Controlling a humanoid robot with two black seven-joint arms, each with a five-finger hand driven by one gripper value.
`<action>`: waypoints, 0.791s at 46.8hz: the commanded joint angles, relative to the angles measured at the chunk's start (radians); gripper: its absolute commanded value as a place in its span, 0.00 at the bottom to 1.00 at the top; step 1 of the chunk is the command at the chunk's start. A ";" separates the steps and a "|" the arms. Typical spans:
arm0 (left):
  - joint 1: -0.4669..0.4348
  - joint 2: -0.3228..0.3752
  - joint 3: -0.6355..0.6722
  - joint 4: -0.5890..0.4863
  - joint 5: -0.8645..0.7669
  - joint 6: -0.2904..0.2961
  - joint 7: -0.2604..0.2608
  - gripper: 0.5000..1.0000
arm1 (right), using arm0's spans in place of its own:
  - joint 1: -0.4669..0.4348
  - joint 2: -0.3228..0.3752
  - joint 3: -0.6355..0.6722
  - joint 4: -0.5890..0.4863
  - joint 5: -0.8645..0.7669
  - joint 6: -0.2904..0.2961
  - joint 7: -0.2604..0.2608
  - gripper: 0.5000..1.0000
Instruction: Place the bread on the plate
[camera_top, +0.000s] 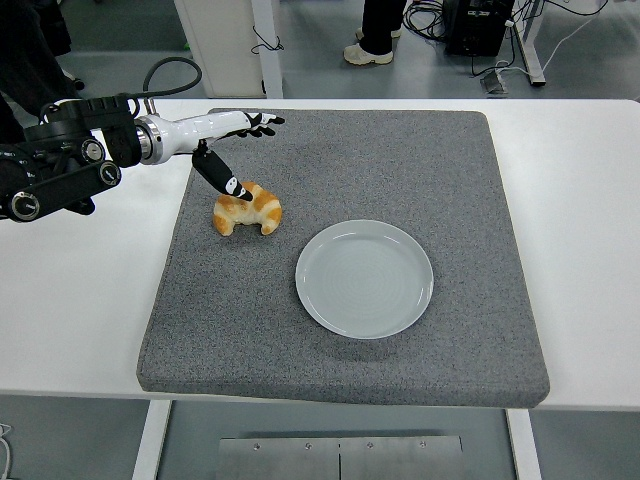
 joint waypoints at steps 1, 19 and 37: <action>0.002 0.004 0.016 -0.028 0.031 0.000 0.000 0.89 | 0.000 0.000 0.000 0.000 0.000 0.000 0.000 1.00; 0.008 0.010 0.118 -0.071 0.080 0.201 0.020 0.88 | 0.000 0.000 0.000 0.000 0.000 0.000 0.000 1.00; 0.043 -0.004 0.126 -0.071 0.080 0.259 0.028 0.87 | 0.000 0.000 0.000 0.000 0.000 0.000 0.000 1.00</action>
